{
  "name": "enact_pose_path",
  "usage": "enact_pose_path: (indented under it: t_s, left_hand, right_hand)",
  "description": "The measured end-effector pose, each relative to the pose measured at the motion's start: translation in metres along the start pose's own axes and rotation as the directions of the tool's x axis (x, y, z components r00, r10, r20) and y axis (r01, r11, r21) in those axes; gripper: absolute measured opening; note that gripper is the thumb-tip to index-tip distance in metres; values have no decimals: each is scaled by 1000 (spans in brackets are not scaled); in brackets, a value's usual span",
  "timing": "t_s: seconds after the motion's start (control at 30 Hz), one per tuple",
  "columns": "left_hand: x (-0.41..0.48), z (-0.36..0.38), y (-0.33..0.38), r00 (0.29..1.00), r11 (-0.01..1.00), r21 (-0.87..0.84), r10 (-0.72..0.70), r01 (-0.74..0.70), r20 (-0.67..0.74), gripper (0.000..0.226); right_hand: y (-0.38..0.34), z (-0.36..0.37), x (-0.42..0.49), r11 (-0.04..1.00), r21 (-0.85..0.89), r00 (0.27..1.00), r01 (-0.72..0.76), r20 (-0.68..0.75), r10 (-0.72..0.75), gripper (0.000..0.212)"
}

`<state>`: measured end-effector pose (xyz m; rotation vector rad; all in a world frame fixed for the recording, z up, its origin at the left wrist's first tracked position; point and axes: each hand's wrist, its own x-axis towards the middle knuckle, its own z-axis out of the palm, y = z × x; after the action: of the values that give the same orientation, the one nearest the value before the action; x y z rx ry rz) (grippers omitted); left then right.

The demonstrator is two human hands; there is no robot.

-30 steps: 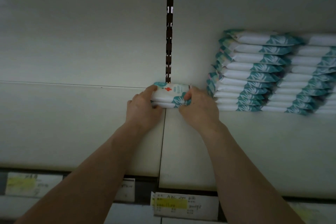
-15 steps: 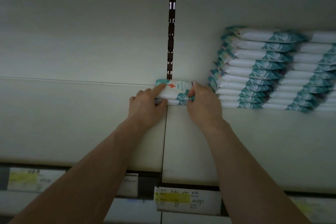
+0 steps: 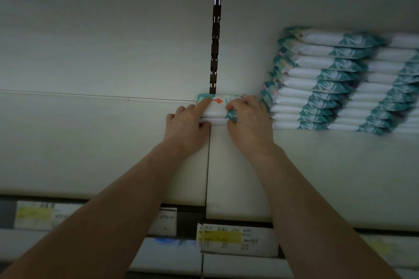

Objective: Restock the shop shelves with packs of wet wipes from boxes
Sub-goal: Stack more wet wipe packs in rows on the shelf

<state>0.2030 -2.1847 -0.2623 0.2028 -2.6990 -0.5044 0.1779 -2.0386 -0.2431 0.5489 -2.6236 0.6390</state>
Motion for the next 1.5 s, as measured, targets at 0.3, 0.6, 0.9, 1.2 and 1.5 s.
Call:
enact_pose_path:
  t_s: [0.3, 0.6, 0.9, 1.2, 1.5]
  left_hand:
    - [0, -1, 1, 1000, 1000, 27, -14, 13, 22, 55]
    - [2, -10, 5, 984, 997, 34, -70, 65, 164, 61]
    - [-3, -53, 8, 963, 988, -33, -143, 154, 228, 63]
    - [-51, -97, 11, 886, 715, -572, -462, 402, 44, 45]
    - [-122, -125, 0, 694, 416, -763, -717, 494, 58, 35]
  right_hand:
    - [-1, 8, 0, 1000, -6, 999, -9, -31, 8, 32]
    - [-15, -18, 2, 994, -98, 966, -50, 248, 74, 46]
    - [-43, -48, -8, 985, 64, 968, -161, 203, 146, 44]
    - [-109, -50, -49, 867, 399, 954, -298, 160, 253, 32]
    - [-139, -61, -91, 855, 477, 960, -202, 269, 77, 28]
